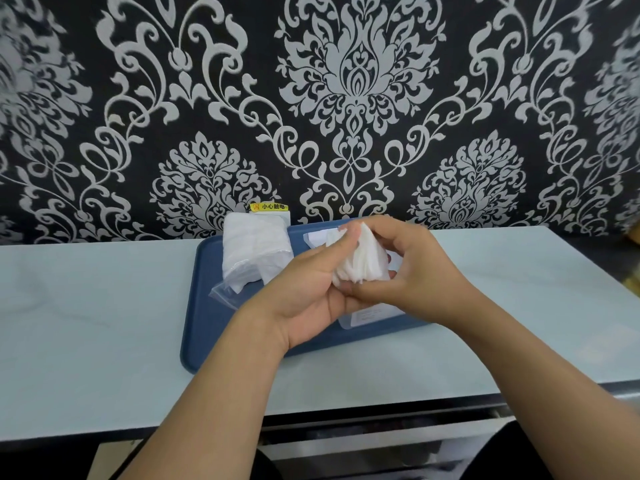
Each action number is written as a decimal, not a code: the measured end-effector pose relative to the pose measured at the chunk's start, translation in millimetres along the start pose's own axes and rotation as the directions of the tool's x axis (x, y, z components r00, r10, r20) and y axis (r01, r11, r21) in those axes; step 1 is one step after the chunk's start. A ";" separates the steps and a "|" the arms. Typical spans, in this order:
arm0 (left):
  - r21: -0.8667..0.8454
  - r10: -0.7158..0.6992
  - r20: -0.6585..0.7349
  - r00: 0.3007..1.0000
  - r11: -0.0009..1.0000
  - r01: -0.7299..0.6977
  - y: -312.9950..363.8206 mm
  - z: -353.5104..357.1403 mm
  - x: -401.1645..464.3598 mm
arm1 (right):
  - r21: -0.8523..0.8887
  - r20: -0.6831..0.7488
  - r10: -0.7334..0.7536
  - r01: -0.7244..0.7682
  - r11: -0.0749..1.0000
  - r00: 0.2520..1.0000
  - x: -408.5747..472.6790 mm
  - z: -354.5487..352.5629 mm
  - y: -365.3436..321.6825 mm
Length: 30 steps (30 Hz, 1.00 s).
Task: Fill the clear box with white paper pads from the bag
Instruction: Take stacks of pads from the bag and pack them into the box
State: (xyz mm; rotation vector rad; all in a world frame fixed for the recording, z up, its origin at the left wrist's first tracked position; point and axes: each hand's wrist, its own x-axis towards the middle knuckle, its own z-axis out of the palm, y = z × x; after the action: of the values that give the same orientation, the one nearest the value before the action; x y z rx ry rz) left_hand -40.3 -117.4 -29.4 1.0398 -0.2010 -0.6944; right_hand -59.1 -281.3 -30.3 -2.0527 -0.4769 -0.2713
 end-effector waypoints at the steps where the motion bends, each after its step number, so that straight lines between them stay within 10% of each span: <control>1: -0.003 -0.006 -0.011 1.000 1.000 0.006 -0.2 -0.2 0.0 | 0.003 0.017 0.015 -0.015 1.000 1.000 0.0 1.5 0.7; 22: 0.014 0.058 0.019 0.998 0.998 -0.058 -1.0 -4.1 3.7 | 0.087 0.111 0.013 -0.022 0.996 0.994 3.1 8.8 -4.4; 30: -0.213 0.095 -0.121 0.988 0.970 -0.120 2.4 -4.5 9.6 | 0.028 -0.228 -0.105 0.115 0.993 0.968 5.6 7.3 3.9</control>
State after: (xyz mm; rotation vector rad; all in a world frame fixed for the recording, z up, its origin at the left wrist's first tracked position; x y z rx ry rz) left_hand -29.8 -119.2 -31.2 0.8457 -0.0820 -0.5457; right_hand -52.4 -275.5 -34.9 -1.9290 -0.4517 -0.5511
